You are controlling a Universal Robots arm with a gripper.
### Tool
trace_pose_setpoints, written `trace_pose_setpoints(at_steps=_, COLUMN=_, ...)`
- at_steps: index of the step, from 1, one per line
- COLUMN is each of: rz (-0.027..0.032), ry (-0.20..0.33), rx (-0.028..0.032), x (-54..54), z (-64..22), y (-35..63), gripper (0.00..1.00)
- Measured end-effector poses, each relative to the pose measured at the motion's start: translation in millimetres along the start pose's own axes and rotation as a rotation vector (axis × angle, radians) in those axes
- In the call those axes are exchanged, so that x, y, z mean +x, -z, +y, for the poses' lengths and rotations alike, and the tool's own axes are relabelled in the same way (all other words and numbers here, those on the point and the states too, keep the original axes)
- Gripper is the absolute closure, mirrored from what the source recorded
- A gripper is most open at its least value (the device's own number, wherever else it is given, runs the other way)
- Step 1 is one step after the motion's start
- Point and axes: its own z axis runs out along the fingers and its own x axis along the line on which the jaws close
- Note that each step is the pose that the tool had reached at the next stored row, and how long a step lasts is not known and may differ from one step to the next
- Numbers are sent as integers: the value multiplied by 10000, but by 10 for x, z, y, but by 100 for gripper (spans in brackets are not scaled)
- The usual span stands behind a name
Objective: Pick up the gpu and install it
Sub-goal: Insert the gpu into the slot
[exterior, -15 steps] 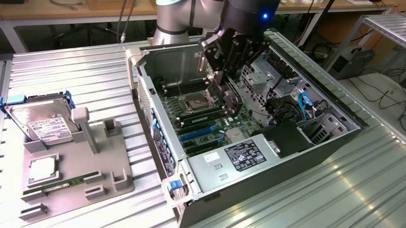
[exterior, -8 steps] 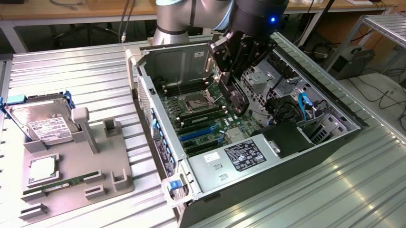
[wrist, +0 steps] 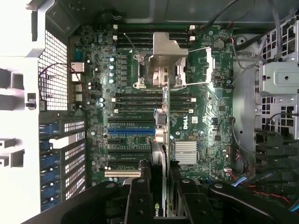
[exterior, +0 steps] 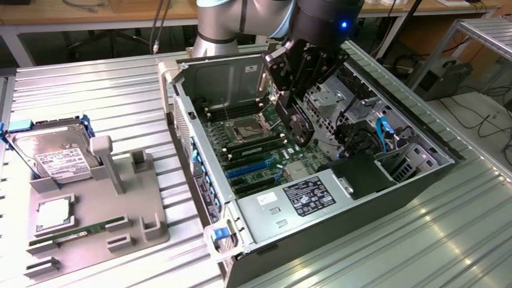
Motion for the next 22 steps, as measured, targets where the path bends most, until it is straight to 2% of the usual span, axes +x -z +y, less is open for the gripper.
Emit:
trace_pose_setpoints(at_steps=6, rz=3, ry=146, rx=0, x=0, z=0, y=0, gripper=74)
trace_pose_setpoints(at_steps=19, rz=133, ry=2720, rx=-29, x=0, z=-1, y=-17, gripper=74)
trace_pose_setpoints(at_steps=20, rz=158, ry=3258, rx=-34, x=1, z=-1, y=-22, gripper=74)
trace_pose_setpoints(at_steps=22, rz=186, ry=3873, rx=-41, x=1, z=-2, y=-28, gripper=74)
